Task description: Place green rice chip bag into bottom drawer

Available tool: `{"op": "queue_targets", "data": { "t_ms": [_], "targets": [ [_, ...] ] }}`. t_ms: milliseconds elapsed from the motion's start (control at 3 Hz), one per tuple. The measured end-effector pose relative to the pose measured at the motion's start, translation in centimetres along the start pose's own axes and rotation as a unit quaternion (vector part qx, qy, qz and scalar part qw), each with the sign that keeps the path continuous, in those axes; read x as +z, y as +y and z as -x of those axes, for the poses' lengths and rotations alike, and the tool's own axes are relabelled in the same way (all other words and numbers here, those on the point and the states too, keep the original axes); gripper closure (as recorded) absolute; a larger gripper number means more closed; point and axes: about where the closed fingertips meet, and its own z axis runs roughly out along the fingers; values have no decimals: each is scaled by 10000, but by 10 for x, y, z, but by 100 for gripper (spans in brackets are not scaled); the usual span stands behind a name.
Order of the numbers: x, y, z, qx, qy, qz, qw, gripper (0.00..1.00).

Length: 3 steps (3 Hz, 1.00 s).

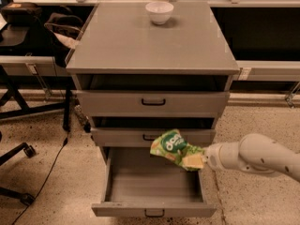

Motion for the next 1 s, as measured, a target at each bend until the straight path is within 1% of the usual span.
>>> {"op": "queue_targets", "data": {
  "t_ms": [333,1000],
  "targets": [
    [22,-10,-30,254,165,-125,9995,100],
    [21,-8,-30,227,86,-180,9995,100]
  ]
}}
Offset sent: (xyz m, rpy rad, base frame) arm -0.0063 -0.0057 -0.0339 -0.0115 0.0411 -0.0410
